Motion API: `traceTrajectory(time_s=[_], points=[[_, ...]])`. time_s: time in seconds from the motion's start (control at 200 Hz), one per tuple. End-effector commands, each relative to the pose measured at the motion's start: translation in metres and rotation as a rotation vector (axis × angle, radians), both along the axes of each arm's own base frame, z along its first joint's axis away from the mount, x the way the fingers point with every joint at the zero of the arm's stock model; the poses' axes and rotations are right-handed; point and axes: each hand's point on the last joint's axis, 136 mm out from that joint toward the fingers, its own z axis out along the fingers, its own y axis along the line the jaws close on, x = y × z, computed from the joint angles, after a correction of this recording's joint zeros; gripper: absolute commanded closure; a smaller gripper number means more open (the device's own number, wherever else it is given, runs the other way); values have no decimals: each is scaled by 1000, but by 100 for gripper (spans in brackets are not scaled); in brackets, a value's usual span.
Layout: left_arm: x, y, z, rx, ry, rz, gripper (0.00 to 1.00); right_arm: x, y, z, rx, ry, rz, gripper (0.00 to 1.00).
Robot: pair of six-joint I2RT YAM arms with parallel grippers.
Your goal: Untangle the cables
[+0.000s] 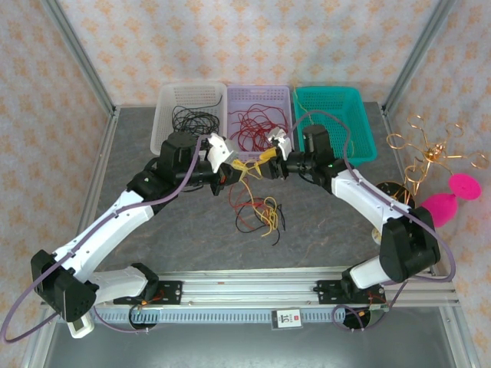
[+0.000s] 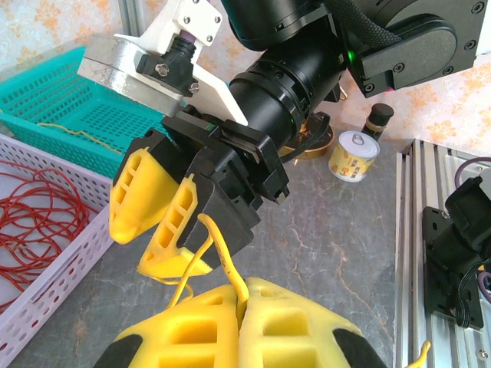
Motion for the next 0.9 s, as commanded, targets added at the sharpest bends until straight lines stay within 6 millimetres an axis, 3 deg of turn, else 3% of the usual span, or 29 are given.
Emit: traceTrajectory(time_s=[0.0, 0.345, 0.716, 0.896], points=[[-3, -6, 18, -16, -52, -40, 100, 0, -4, 7, 3, -36, -35, 53], [-3, -7, 17, -19, -53, -39, 100, -23, -5, 33, 83, -62, -10, 42], [-5, -8, 20, -20, -57, -44, 100, -17, 3, 2, 25, 1, -23, 47], [-5, -8, 20, -20, -56, -44, 100, -4, -2, -6, -3, 6, -92, 57]])
